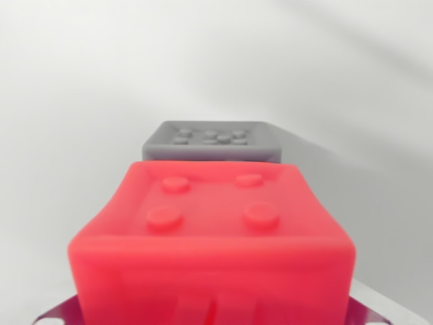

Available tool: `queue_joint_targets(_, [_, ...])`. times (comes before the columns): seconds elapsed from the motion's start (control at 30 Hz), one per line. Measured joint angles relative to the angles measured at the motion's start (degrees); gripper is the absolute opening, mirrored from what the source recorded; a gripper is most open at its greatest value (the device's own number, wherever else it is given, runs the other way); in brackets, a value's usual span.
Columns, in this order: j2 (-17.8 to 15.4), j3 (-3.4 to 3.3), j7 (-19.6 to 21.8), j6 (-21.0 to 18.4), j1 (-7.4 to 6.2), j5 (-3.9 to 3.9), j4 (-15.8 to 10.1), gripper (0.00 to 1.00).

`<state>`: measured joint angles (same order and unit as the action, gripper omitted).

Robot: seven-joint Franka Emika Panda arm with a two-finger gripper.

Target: Destack cube

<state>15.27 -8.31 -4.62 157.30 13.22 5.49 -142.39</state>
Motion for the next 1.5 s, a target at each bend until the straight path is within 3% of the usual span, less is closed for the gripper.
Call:
queue_joint_targets(0.63, [-6.07,-0.89,1.59,-5.5,-0.39,-2.4,-0.34,0.0])
queue_joint_targets(1.2, [-13.37,-1.14,3.33,-12.94,-0.38,-4.75,0.0,0.0])
queue_joint_targets(1.5, [-15.8,-1.02,4.34,-15.58,-0.45,-5.27,0.47,0.0])
